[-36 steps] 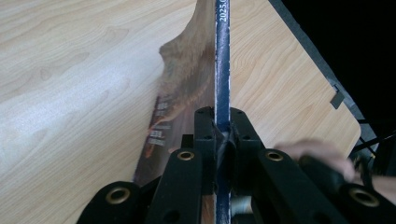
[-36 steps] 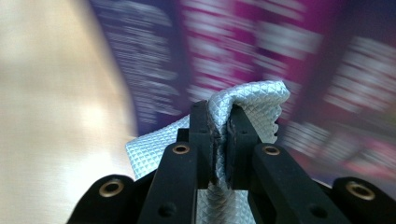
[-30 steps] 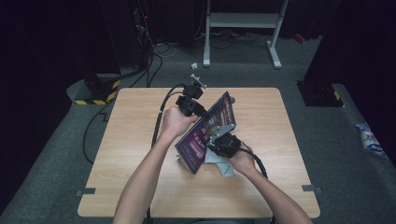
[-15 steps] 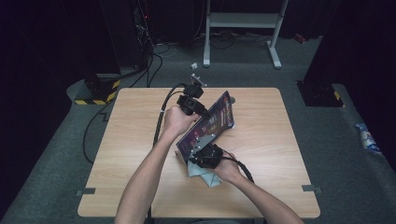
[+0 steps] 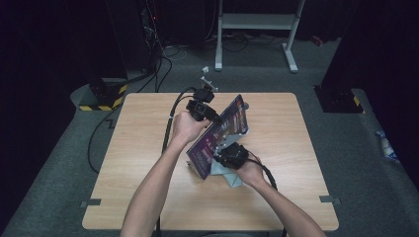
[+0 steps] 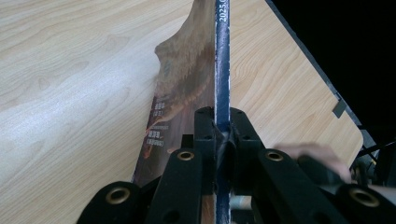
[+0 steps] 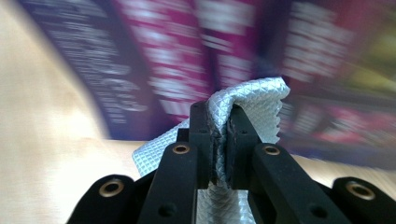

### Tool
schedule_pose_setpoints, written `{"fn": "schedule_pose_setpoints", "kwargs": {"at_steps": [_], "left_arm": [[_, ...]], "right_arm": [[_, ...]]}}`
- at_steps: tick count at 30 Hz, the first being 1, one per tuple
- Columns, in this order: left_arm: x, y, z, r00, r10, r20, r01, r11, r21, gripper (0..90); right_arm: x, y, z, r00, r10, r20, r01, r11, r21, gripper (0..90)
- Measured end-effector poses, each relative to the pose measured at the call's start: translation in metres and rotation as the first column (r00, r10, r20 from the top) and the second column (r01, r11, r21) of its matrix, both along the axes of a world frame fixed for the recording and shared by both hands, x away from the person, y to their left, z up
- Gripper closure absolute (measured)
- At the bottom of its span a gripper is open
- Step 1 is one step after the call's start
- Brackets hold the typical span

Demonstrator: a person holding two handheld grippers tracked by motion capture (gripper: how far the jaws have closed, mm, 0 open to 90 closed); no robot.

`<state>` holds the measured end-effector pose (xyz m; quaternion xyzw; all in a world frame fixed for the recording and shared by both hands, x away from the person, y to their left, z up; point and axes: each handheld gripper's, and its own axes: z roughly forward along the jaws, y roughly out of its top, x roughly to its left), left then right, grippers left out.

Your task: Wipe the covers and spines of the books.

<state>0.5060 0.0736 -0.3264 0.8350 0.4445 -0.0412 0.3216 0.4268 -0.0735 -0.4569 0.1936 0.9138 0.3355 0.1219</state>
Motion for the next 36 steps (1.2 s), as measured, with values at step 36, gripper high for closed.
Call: {"fn": "schedule_pose_setpoints", "kwargs": {"at_steps": [36], "left_arm": [[-0.003, -0.012, 0.002, 0.9997, -0.024, -0.003, 0.025, 0.9990, 0.038, 83.7]], "right_arm": [[-0.015, 0.007, 0.017, 0.9962, 0.070, 0.053, -0.073, 0.995, 0.071, 83.3]]}}
